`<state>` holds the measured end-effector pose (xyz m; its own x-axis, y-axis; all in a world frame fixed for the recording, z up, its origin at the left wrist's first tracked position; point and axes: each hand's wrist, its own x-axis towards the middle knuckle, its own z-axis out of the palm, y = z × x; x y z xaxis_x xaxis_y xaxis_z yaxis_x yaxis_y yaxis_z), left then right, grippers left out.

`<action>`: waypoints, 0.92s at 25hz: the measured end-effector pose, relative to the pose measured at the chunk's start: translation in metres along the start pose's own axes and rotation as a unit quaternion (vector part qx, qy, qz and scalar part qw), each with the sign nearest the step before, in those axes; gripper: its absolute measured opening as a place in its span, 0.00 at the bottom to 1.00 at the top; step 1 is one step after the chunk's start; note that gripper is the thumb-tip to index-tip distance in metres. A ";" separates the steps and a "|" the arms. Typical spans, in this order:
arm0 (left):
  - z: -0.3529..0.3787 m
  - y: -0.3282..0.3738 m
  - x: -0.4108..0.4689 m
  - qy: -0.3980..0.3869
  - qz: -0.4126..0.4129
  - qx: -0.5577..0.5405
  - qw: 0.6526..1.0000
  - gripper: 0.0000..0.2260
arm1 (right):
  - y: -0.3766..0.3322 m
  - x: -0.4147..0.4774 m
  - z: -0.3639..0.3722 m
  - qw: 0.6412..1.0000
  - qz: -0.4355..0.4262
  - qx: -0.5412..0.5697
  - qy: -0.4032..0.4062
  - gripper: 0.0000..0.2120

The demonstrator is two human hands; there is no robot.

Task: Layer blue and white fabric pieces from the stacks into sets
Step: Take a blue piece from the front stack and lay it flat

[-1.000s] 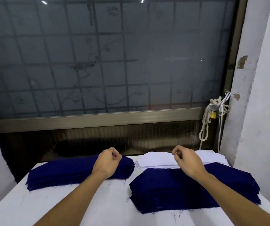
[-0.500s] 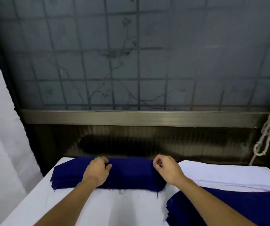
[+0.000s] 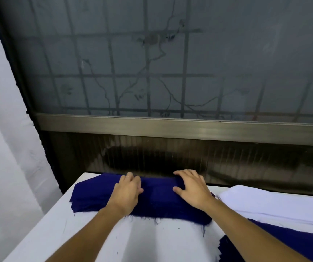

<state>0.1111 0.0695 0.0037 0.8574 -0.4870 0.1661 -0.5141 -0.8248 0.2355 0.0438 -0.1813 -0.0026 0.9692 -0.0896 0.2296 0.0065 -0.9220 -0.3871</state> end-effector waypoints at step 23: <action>-0.040 -0.021 0.000 -0.080 0.036 -0.030 0.996 0.25 | -0.036 0.013 -0.024 0.984 0.003 0.144 -0.102 0.04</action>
<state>0.1207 0.0988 0.0372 0.8090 -0.5870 0.0309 -0.5698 -0.7703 0.2862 0.0502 -0.1583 0.0360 0.9985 0.0104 0.0531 0.0416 -0.7740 -0.6318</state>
